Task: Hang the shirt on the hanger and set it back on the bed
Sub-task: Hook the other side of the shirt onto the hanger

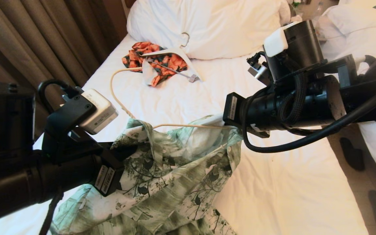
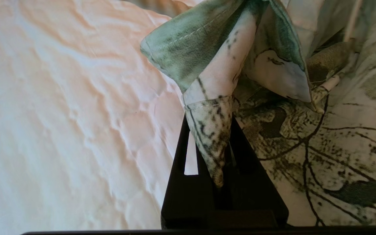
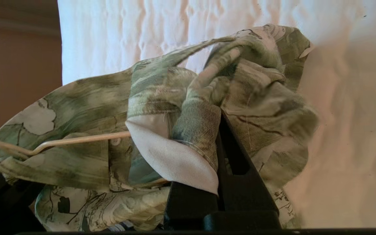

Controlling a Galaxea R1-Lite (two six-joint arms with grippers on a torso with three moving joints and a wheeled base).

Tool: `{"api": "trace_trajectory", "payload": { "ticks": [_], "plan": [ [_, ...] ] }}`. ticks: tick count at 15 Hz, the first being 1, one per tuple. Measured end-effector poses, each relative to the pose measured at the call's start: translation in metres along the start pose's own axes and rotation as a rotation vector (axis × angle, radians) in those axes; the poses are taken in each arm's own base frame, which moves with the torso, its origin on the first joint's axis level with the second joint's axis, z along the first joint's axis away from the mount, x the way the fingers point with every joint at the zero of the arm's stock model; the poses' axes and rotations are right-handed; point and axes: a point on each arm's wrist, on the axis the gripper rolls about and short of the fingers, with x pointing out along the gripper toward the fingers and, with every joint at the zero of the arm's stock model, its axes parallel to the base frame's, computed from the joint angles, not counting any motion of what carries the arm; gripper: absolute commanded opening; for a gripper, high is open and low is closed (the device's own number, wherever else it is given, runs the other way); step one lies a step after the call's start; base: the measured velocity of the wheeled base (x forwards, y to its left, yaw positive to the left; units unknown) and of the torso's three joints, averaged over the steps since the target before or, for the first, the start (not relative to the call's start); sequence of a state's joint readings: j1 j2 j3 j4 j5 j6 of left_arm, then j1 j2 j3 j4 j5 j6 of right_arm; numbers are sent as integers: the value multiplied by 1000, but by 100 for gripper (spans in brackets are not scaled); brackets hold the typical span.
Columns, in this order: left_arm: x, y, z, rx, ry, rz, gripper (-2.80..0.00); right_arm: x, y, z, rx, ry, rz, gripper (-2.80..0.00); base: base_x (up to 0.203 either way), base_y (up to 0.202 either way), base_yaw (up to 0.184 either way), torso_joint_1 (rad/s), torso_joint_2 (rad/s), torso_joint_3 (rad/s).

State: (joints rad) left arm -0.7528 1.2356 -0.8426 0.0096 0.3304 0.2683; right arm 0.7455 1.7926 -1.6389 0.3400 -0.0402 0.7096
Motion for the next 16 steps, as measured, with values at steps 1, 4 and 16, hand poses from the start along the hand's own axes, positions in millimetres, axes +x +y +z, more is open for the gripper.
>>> {"api": "trace_trajectory", "payload": {
  "ticks": [1, 4, 16],
  "plan": [
    [-1, 1, 0, -2, -2, 2, -280, 0, -2, 2, 4, -11, -11, -280, 0, 0, 0, 0, 0, 0],
    [-3, 2, 0, -3, -5, 7, -280, 2, -16, 11, 25, -36, -54, -280, 0, 0, 0, 0, 0, 0],
    [36, 5, -6, 1, 124, 113, -280, 20, -45, 30, 34, -71, -135, -280, 0, 0, 0, 0, 0, 0]
  ]
}}
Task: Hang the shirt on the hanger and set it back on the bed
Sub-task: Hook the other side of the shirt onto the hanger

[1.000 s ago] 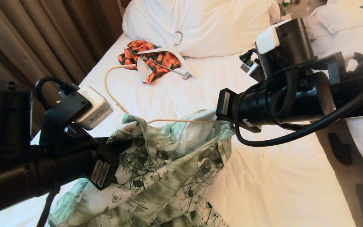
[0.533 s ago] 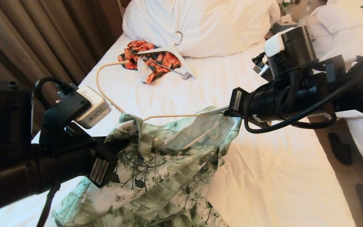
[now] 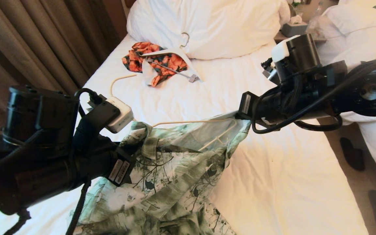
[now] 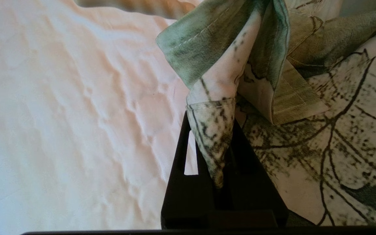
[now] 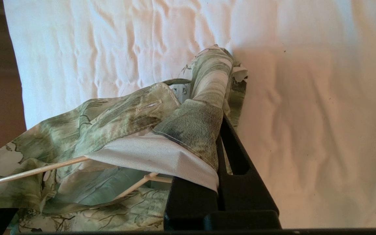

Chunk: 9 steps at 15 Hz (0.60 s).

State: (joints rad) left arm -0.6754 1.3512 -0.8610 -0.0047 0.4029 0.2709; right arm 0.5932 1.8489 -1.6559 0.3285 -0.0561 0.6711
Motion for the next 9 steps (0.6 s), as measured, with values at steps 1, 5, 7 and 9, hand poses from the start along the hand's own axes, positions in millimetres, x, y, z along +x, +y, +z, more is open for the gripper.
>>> {"api": "trace_trajectory", "payload": {
  "ticks": [1, 5, 7, 9],
  "plan": [
    [2, 2, 1, -4, 2, 9, -280, 3, 1, 1, -2, -4, 3, -280, 0, 0, 0, 0, 0, 0],
    [4, 8, 2, 17, 13, 46, -280, 15, 5, 3, -16, -6, 9, -280, 0, 0, 0, 0, 0, 0],
    [3, 10, 3, 13, 12, 69, -280, 16, 9, 4, -17, -9, 19, -280, 0, 0, 0, 0, 0, 0],
    [2, 10, 5, 12, 12, 93, -280, 14, 17, 2, -25, -11, 36, -280, 0, 0, 0, 0, 0, 0]
  ]
}}
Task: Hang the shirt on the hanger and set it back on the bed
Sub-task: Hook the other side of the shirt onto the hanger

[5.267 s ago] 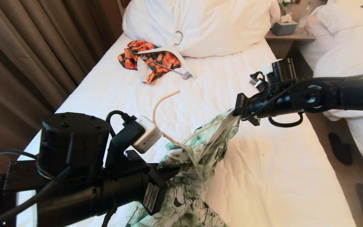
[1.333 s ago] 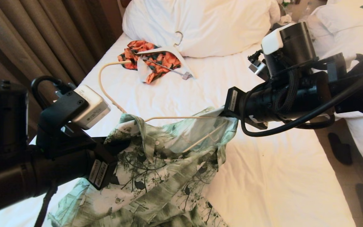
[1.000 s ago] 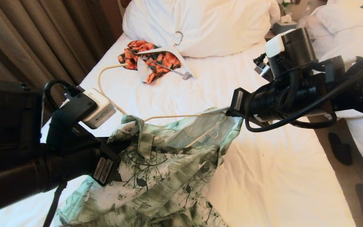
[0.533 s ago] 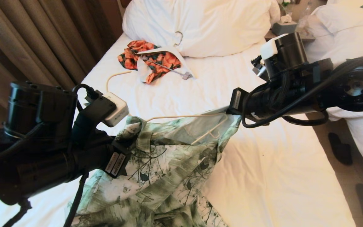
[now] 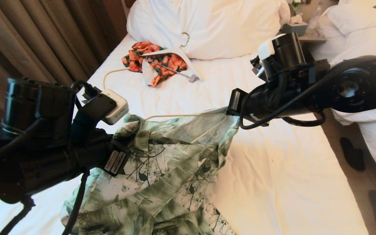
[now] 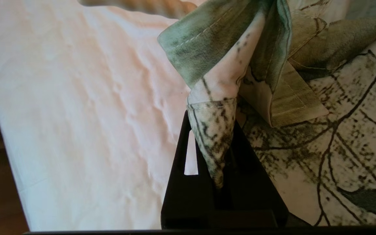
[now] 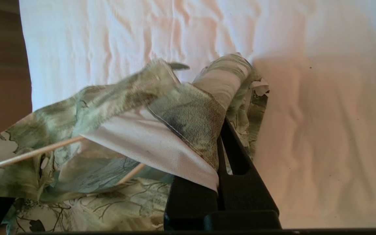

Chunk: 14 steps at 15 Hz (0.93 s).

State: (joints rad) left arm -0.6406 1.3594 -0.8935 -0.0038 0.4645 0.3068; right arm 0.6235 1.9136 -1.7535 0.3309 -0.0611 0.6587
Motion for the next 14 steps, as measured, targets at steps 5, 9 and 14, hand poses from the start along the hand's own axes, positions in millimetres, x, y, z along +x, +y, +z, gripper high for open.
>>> {"api": "trace_trajectory", "payload": {
  "ticks": [5, 9, 14],
  "plan": [
    [-4, 3, 2, -8, -1, 52, -280, -8, 25, -11, -32, -47, -9, -280, 0, 0, 0, 0, 0, 0],
    [-7, 6, 3, -13, -6, 74, -280, -14, 45, -23, -57, -57, 7, -280, 0, 0, 0, 0, 0, 0],
    [-6, 7, 10, -26, -22, 73, -280, -14, 61, -38, -84, -31, 47, -280, 0, 0, 0, 0, 0, 0]
  ]
}}
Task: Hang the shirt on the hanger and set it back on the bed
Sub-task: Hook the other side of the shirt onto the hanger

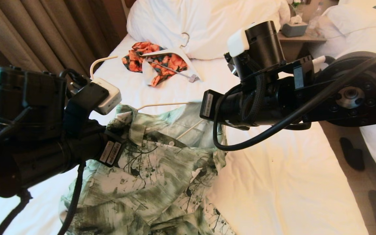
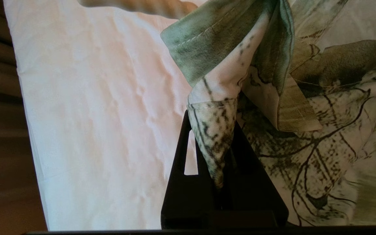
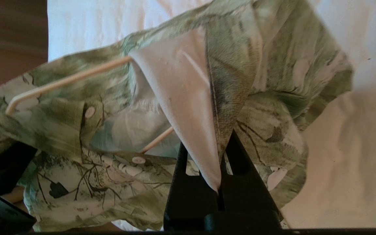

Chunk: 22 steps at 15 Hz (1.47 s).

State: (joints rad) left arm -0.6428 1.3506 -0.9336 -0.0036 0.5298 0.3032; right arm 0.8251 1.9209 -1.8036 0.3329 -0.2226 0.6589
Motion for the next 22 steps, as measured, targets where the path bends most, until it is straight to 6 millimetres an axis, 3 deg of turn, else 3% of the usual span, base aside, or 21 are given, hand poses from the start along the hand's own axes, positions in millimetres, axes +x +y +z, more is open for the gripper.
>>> {"api": "trace_trajectory", "payload": {
  "ticks": [5, 11, 18, 22],
  "plan": [
    [-9, -13, 9, -26, -64, -137, -280, 2, 8, -2, -69, -3, 24, -280, 0, 0, 0, 0, 0, 0],
    [-7, -33, -8, -14, -25, -252, -280, -6, 7, 4, -107, -16, 31, -280, 0, 0, 0, 0, 0, 0],
    [4, -57, 18, -74, -128, -301, -280, -6, 13, -2, -161, 1, 56, -280, 0, 0, 0, 0, 0, 0],
    [7, -66, 29, -145, -169, -424, -280, -20, 17, 3, -167, 21, 139, -280, 0, 0, 0, 0, 0, 0]
  ]
}}
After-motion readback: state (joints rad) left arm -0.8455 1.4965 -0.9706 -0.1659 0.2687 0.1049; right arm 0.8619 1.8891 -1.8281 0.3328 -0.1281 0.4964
